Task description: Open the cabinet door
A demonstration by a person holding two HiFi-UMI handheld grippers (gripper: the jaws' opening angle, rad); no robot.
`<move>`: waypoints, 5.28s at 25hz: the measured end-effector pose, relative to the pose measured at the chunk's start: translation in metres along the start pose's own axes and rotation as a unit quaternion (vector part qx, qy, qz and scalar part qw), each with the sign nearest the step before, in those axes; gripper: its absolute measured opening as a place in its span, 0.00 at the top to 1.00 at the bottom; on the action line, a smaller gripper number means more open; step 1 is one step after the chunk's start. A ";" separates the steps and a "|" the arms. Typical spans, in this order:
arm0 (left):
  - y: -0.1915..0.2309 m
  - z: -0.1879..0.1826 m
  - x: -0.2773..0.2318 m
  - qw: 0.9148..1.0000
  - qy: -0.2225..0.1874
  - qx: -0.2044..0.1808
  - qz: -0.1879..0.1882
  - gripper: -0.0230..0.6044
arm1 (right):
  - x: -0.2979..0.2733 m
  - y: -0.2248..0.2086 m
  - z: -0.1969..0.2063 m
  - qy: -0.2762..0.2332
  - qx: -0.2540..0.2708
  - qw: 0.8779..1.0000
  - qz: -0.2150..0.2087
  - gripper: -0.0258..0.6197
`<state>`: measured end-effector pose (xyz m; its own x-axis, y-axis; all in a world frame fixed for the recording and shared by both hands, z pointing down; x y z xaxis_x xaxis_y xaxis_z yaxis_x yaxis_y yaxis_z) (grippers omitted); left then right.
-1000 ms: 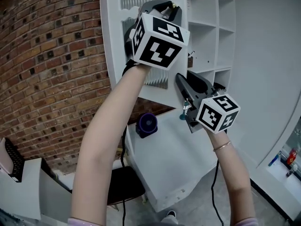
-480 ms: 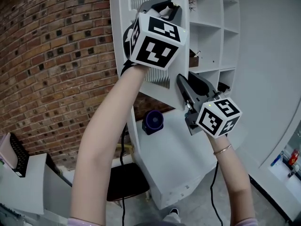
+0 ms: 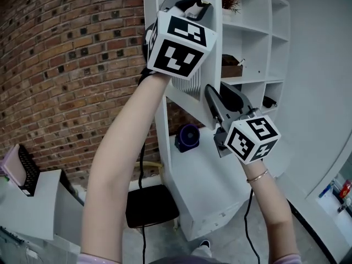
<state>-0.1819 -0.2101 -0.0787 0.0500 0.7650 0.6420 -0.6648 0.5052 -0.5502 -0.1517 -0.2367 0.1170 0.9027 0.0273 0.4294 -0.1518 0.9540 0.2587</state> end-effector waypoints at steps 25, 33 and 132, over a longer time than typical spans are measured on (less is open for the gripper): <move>0.045 -0.002 0.040 0.999 0.017 -0.020 -0.022 0.82 | -0.030 0.053 -0.002 -0.002 -0.006 1.000 -0.028 0.78; 0.042 -0.011 0.051 1.000 0.009 -0.009 -0.027 0.82 | -0.024 0.050 -0.003 0.004 -0.023 0.999 -0.031 0.79; -0.275 0.171 0.454 0.858 0.412 0.301 -0.056 0.96 | 0.294 0.112 0.190 0.214 -0.225 0.950 0.030 0.96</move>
<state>-0.1037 -0.0697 0.4556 0.4842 0.8729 -0.0590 -0.8735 0.4862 0.0246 0.0205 -0.1788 0.4372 0.9936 0.1120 0.0151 -0.1070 0.9756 -0.1918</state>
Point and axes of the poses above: the fingertips, and each gripper's own axes: x backward along the fingers, y to its left, z out of its underside, the point moved 2 cm from there along x, backward along the fingers, and after that the axes turned 9 degrees about -z, right-handed, at the moved point
